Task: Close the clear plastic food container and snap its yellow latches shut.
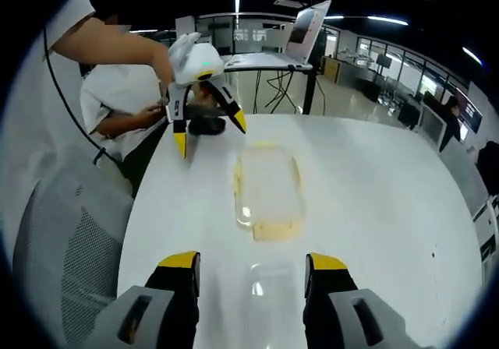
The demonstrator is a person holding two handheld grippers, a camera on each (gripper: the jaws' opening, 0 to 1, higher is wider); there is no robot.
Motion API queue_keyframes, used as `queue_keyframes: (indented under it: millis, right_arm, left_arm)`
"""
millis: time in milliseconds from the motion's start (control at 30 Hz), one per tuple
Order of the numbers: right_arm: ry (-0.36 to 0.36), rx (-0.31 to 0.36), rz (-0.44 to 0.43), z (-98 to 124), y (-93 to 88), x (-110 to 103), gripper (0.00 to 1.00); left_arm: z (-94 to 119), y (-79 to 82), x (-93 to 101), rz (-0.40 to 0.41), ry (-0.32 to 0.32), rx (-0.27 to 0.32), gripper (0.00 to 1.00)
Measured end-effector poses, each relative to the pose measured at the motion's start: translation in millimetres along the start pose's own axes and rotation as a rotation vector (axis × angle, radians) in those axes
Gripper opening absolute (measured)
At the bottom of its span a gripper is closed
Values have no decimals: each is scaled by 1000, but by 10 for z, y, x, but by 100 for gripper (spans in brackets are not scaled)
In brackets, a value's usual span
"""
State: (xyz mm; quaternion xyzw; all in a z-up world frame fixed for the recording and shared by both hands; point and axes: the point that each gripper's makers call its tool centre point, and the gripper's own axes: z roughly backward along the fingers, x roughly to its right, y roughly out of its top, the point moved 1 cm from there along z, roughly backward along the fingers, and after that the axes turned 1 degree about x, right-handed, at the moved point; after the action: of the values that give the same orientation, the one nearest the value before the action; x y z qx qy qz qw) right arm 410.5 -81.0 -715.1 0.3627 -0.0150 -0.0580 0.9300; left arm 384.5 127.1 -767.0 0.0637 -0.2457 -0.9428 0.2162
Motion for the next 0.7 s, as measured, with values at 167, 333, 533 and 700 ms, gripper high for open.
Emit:
queue_keyframes:
  millis: [167, 333, 533, 700]
  right_arm:
    - [9, 0, -8, -58, 16, 19, 52]
    - [20, -9, 1, -125, 22, 22, 51]
    - [33, -31, 15, -219, 14, 28, 51]
    - [37, -43, 25, -287, 27, 64, 51]
  left_arm:
    - [-19, -10, -59, -16, -6, -13, 76]
    - [-10, -23, -138, -34, -5, -29, 75]
    - [-31, -40, -239, -96, -7, -65, 72]
    - [-43, -15, -313, -120, -13, -77, 72]
